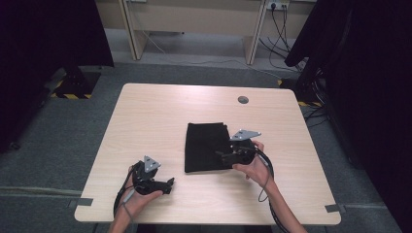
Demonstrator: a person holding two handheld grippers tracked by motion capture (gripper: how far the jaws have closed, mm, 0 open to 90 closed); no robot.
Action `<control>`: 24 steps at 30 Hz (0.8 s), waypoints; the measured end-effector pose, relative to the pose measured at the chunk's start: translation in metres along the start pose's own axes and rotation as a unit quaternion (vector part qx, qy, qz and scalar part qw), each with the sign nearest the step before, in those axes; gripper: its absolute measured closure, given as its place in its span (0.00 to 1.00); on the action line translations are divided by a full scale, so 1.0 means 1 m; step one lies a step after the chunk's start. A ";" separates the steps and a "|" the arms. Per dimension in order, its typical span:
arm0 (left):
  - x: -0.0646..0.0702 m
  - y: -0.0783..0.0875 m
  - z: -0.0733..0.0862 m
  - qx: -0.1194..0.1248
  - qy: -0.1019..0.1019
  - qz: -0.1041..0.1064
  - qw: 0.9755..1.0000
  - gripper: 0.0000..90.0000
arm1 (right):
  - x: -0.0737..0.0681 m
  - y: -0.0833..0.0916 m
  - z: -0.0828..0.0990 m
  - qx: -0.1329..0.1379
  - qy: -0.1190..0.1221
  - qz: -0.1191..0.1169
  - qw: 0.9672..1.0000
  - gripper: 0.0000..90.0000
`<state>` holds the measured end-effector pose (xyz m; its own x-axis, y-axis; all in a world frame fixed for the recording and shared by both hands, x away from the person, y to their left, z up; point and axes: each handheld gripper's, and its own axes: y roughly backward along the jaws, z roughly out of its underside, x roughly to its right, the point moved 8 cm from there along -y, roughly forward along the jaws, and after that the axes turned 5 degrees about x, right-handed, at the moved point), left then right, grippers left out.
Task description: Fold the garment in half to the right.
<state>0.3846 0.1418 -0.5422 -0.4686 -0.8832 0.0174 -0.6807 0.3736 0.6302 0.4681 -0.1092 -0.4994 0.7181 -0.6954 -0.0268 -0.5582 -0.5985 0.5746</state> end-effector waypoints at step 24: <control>0.000 0.000 0.000 0.000 0.000 0.000 1.000 0.00 | 0.008 0.025 0.026 0.011 -0.020 0.003 1.000 0.26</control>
<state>0.3847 0.1418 -0.5422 -0.4686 -0.8832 0.0174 -0.6808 0.3736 0.6301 0.4494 -0.1402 -0.5070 0.6981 -0.7138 -0.0561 -0.5716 -0.6027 0.5568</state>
